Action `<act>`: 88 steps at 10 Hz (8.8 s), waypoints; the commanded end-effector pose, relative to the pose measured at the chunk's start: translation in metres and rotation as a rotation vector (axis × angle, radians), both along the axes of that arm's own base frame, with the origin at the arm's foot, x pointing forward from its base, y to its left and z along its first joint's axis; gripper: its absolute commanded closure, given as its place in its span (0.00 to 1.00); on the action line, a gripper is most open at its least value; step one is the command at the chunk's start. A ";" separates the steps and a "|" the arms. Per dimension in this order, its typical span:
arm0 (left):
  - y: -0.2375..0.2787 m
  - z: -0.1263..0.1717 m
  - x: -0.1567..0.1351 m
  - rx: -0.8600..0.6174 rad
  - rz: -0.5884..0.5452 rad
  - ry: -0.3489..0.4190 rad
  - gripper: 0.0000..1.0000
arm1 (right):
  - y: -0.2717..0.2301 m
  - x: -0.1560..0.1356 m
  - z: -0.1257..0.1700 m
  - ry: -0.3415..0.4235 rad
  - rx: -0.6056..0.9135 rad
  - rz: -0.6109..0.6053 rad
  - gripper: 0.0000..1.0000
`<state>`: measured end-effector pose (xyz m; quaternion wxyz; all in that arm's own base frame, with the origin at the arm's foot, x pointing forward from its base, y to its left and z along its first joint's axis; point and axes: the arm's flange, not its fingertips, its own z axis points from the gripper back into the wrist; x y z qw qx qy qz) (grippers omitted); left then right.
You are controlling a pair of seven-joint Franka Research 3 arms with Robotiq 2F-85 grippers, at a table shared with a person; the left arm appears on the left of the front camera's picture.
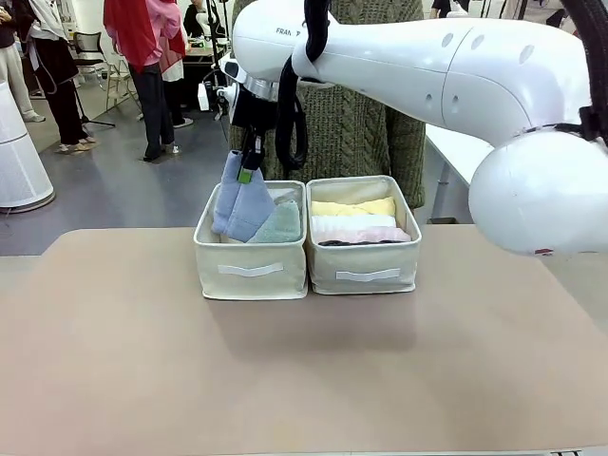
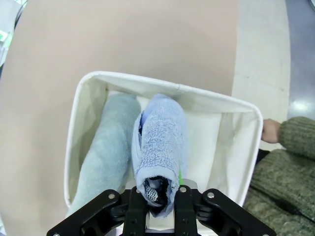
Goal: Sort the towels based on their folding style.
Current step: Pick up another triangle-folded towel from the table and place it in the left Fabric basket.
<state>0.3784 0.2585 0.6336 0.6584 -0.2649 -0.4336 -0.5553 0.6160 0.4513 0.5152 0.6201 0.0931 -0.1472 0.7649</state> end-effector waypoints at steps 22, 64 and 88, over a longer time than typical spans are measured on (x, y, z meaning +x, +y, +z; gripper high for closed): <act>0.000 0.001 -0.001 -0.006 0.000 -0.008 0.00 | 0.024 0.021 -0.027 0.130 0.012 0.061 0.00; 0.000 0.001 -0.001 -0.006 0.000 -0.008 0.00 | -0.449 -0.218 0.119 0.442 0.389 -0.270 0.00; 0.000 0.001 -0.001 -0.006 0.000 -0.008 0.00 | -0.684 -0.225 0.058 0.202 0.907 -0.381 0.00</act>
